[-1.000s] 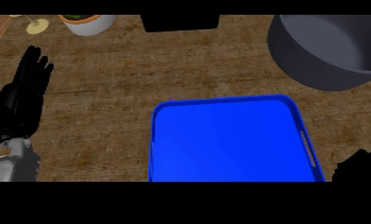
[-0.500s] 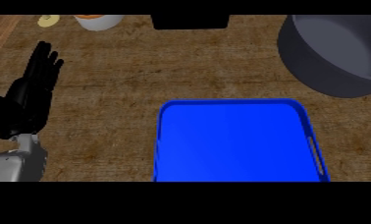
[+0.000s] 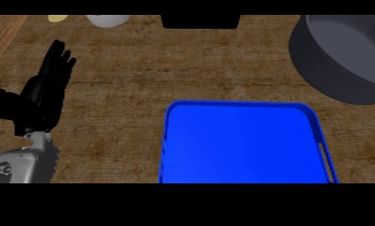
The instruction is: Pick the bell pepper from the tray and place it in the pot
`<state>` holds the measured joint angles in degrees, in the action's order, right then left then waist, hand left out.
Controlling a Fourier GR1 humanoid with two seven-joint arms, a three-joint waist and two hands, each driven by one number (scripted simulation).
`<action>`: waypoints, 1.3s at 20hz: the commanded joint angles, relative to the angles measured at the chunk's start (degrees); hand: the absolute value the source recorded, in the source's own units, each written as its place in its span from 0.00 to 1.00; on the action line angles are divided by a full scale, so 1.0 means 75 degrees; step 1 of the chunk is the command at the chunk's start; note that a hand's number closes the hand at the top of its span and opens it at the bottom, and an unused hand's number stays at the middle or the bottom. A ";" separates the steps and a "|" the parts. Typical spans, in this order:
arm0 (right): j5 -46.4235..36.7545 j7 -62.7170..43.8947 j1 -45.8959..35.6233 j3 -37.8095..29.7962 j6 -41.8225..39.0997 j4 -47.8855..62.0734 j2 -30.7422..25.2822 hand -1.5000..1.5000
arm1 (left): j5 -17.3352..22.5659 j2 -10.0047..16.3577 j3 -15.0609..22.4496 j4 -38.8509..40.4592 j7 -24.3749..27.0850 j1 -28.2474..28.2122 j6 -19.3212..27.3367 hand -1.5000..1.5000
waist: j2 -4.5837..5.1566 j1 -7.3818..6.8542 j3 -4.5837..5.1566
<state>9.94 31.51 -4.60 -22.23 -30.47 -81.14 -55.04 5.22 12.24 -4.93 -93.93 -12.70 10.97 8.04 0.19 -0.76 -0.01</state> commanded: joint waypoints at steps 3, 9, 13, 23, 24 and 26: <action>-0.0781 0.0487 -0.1993 0.0833 -0.0324 0.2532 -0.0034 1.00 | -0.0103 -0.0022 -0.0050 0.0269 0.0151 0.0274 -0.0015 0.50 | 0.0032 -0.0113 -0.0006; -0.2432 0.1046 -0.2536 0.1266 0.1873 0.2596 0.0454 1.00 | -0.0039 -0.0005 -0.0043 0.0295 0.0157 0.0255 -0.0146 0.50 | 0.0091 -0.0207 -0.0021; -0.3580 0.1294 -0.3224 0.1606 0.3373 0.3647 0.0672 1.00 | -0.0095 -0.0201 0.0160 0.0091 0.0064 0.0248 -0.0065 0.50 | 0.0108 -0.0365 -0.0021; -0.4632 0.2366 -0.4944 0.2229 0.4007 0.7331 0.1894 1.00 | 0.0118 0.0060 -0.0148 0.0514 0.0005 0.0630 -0.0346 0.50 | 0.0172 -0.0426 -0.0030; -0.4796 0.2003 -0.5221 0.2305 0.3626 0.7615 0.1591 1.00 | -0.0121 -0.0152 0.0018 0.0652 0.0189 0.0689 -0.0134 0.50 | 0.0137 -0.0306 -0.0019; -0.4863 0.1688 -0.5550 0.2364 0.3435 0.8077 0.1842 0.00 | -0.0127 -0.0084 0.0101 0.0234 -0.0155 0.0817 -0.0122 0.50 | 0.0158 -0.0462 -0.0031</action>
<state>-25.13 45.51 -42.59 -5.26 -2.03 -28.03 -42.58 4.82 11.66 -4.83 -90.82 -12.59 15.87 6.67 1.25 -3.65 -0.17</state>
